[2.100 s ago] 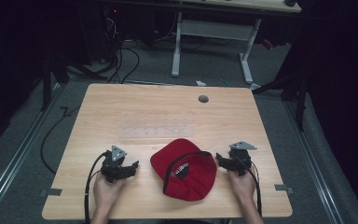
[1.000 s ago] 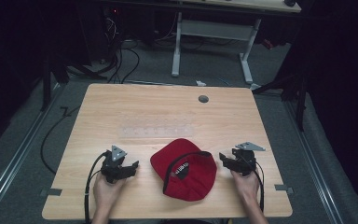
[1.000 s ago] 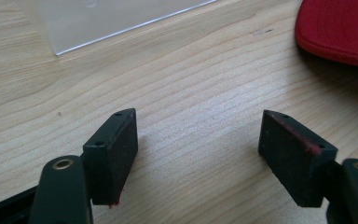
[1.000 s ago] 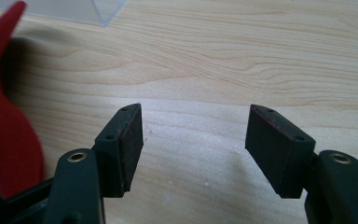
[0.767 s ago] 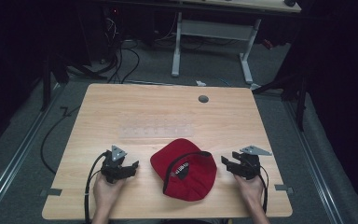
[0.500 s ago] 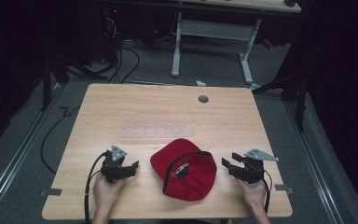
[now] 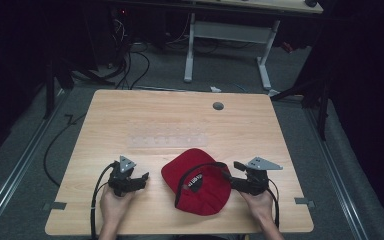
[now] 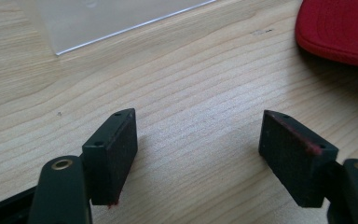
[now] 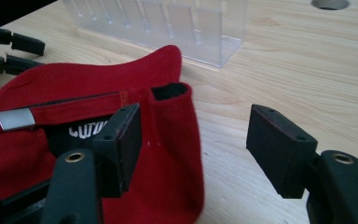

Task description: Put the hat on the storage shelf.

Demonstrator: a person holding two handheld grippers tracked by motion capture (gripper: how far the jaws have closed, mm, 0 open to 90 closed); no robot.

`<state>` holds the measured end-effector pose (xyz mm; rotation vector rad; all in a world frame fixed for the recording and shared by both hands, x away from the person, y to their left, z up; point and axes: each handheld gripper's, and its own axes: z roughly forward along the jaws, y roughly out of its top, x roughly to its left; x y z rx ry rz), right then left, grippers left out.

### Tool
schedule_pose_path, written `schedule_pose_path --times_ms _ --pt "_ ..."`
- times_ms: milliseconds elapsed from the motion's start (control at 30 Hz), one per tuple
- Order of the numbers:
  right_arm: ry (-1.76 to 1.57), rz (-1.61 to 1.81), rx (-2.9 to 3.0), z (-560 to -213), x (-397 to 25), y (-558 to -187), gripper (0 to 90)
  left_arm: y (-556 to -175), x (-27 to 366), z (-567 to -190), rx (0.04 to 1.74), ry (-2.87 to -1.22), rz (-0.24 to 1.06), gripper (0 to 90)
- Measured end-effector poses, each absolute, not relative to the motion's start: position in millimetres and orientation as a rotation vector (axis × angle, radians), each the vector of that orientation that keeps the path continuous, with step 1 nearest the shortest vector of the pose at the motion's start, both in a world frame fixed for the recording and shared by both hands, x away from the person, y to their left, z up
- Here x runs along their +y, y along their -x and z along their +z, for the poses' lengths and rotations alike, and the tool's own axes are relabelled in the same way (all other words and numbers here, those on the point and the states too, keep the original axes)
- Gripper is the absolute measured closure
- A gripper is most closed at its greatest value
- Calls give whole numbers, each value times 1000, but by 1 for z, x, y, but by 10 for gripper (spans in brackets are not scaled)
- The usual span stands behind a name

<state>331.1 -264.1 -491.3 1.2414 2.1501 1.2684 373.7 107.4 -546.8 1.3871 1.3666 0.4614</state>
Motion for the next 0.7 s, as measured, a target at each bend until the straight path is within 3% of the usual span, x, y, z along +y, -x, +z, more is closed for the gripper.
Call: schedule_pose_path --times_ms 433,700 --pt "-1234 1203 2288 -507 -236 -361 390 -374 107 -547 1367 -1387 460 282" --pt "-1245 1236 2354 -520 -225 -372 480 -374 107 -547 1366 -1389 461 280"
